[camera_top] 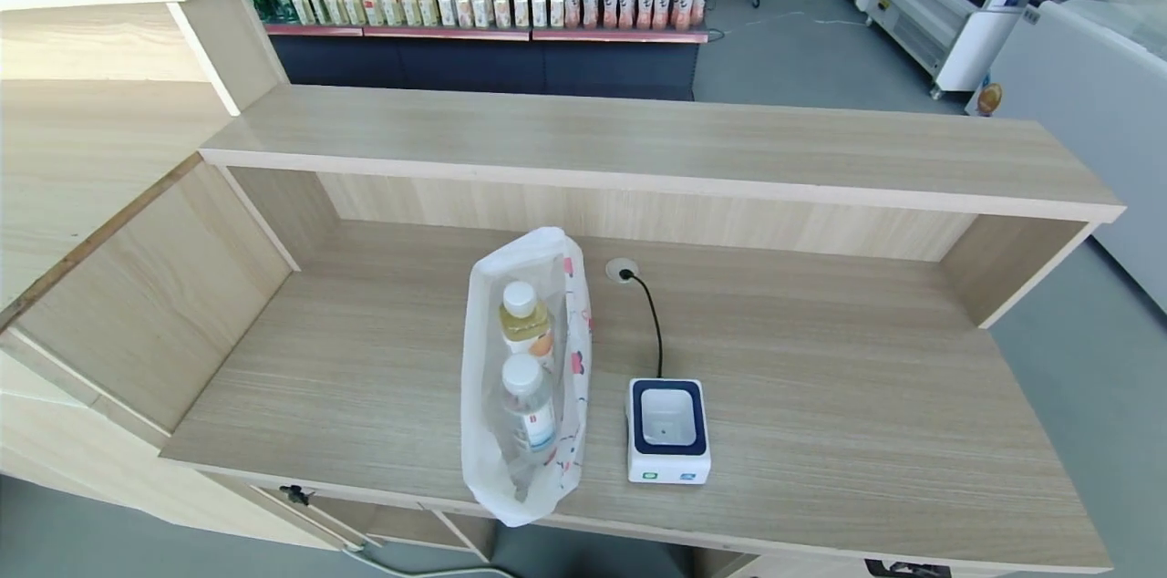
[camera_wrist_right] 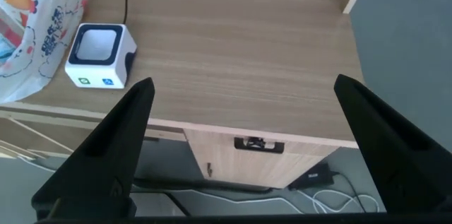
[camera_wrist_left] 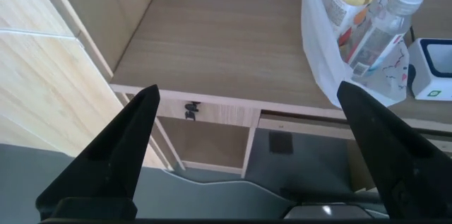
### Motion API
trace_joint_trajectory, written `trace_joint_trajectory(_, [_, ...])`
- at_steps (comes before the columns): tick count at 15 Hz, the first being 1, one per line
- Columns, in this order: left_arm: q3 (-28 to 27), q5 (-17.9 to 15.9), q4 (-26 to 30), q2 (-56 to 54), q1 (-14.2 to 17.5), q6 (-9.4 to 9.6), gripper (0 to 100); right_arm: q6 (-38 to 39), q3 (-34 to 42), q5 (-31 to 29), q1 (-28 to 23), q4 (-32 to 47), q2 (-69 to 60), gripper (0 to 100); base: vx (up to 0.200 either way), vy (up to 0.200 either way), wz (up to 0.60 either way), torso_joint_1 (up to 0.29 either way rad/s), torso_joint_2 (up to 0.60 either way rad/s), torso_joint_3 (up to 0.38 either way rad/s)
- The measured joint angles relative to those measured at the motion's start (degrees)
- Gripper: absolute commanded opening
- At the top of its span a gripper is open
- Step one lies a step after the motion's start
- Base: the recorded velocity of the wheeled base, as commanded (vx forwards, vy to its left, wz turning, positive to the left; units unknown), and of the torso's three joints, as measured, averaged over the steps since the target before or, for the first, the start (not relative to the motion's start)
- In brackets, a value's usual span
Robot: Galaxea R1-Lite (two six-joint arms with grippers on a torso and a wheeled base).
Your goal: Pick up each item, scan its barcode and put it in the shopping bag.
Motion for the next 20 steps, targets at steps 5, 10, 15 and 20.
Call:
trace_joint_trajectory(5, [0.0, 0.0, 0.0, 0.0, 0.0, -0.07, 100, 0.2, 0.0, 0.0, 0.0, 0.0, 0.0, 0, 0.08, 0.0, 0.0, 0.0, 0.0, 0.001])
trace_joint_trajectory(10, [0.0, 0.0, 0.0, 0.0, 0.0, -0.02, 100, 0.5, 0.0, 0.0, 0.0, 0.0, 0.0, 0, 0.04, 0.0, 0.0, 0.001, 0.0, 0.002])
trace_joint_trajectory(15, [0.0, 0.0, 0.0, 0.0, 0.0, -0.02, 100, 1.0, 0.0, -0.1, 0.0, 0.0, 0.0, 0, 0.0, 0.0, 0.0, 0.0, 0.0, 0.0])
trace_joint_trajectory(20, [0.0, 0.0, 0.0, 0.0, 0.0, -0.02, 100, 1.3, 0.0, -0.2, 0.0, 0.0, 0.0, 0, 0.0, 0.0, 0.0, 0.0, 0.0, 0.0])
